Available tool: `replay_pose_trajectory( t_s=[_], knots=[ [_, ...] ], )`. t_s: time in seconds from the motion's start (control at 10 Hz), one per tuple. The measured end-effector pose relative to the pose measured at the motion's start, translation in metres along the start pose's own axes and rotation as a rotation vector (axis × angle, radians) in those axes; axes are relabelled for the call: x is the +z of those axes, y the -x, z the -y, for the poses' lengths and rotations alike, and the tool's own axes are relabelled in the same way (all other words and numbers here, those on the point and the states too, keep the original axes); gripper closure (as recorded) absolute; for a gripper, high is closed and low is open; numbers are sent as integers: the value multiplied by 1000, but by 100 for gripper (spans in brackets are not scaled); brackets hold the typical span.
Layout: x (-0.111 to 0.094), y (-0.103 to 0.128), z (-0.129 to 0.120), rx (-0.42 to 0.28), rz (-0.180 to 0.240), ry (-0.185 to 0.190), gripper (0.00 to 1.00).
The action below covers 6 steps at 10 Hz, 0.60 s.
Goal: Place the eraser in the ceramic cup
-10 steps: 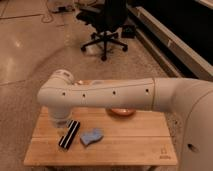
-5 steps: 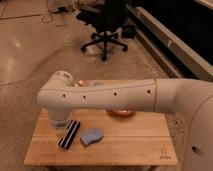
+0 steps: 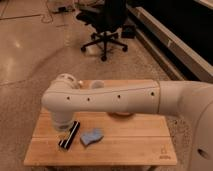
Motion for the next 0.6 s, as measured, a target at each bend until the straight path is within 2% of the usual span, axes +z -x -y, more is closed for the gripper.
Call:
replay_pose_trajectory(
  t_s=[0.1, 0.2, 0.3, 0.4, 0.6],
  knots=[
    [-2, 2, 0, -7, -4, 1, 45],
    [1, 5, 2, -31, -6, -6, 36],
    [9, 8, 4, -69, -6, -12, 27],
    [26, 11, 7, -122, -10, -13, 21],
    [56, 14, 11, -198, -14, -6, 20]
  ],
)
